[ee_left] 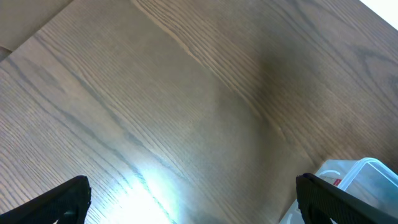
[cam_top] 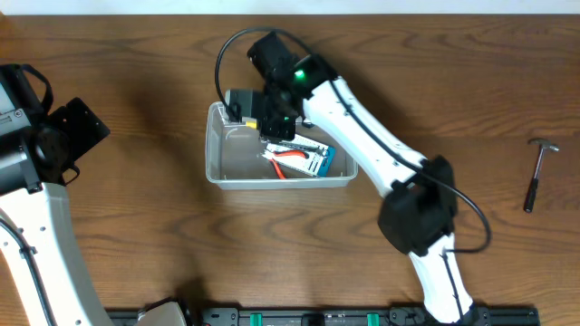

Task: Pack container

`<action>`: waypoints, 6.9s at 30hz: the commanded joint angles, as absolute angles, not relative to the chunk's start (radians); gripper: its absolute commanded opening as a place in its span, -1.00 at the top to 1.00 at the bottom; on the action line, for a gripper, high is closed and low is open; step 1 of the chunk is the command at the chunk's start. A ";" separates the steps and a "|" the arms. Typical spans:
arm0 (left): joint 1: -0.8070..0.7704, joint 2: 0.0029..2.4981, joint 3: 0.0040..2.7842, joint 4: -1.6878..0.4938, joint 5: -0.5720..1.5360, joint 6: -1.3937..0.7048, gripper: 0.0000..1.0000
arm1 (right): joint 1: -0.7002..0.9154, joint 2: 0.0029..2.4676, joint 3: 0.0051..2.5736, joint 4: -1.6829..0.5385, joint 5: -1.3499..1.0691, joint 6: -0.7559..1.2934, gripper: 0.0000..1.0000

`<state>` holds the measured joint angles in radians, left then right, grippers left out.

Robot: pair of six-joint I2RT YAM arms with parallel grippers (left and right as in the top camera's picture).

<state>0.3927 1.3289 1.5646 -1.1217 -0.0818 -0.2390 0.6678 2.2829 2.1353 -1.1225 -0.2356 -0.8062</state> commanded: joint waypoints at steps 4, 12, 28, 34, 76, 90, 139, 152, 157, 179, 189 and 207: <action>0.398 1.318 1.570 -1.126 -0.087 -0.236 -0.96 | 0.655 2.349 2.128 -1.157 -0.239 -0.824 0.04; 0.398 1.318 1.570 -1.126 -0.087 -0.236 -0.96 | 0.651 2.315 2.136 -1.159 -0.187 -0.776 0.01; 0.398 1.319 1.570 -1.125 -0.087 -0.237 -0.96 | 0.109 1.848 2.222 -1.280 0.299 0.114 -0.98; 0.398 1.319 1.570 -1.125 -0.087 -0.237 -0.96 | -0.245 1.879 2.189 -1.367 0.238 0.119 -0.98; 0.396 1.319 1.570 -1.136 -0.087 -0.238 -0.96 | -0.619 2.383 1.894 -1.063 -0.035 -0.267 -0.98; 0.396 1.319 1.570 -1.137 -0.087 -0.238 -0.96 | -0.619 2.383 1.812 -1.024 -0.034 -0.270 -0.53; 0.396 1.318 1.570 -1.154 -0.087 -0.166 -0.96 | -0.394 2.249 1.818 -1.065 -0.084 -0.279 0.97; 0.393 1.318 1.570 -1.189 -0.087 -0.106 -0.96 | 0.135 1.795 1.871 -1.004 -0.229 -0.593 0.98; 0.361 1.318 1.570 -1.189 -0.087 -0.105 -0.96 | 0.384 1.807 1.871 -0.989 -0.229 -0.690 0.98; 0.166 1.319 1.560 -1.193 -0.087 -0.093 -0.96 | 0.608 2.182 1.871 -0.937 -0.236 -0.821 0.41; 0.134 1.319 1.560 -1.182 -0.086 -0.052 -0.96 | 0.536 2.106 1.942 -0.863 -0.171 -0.663 -0.99; -0.004 1.368 1.526 -0.948 -0.196 0.015 -0.96 | -0.017 1.971 1.988 -0.688 -0.101 -0.184 -0.99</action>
<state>-0.0021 1.3769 1.5299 -0.9367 -0.1581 -0.0086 0.0170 2.0022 1.9850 -0.6483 -0.0929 -0.2428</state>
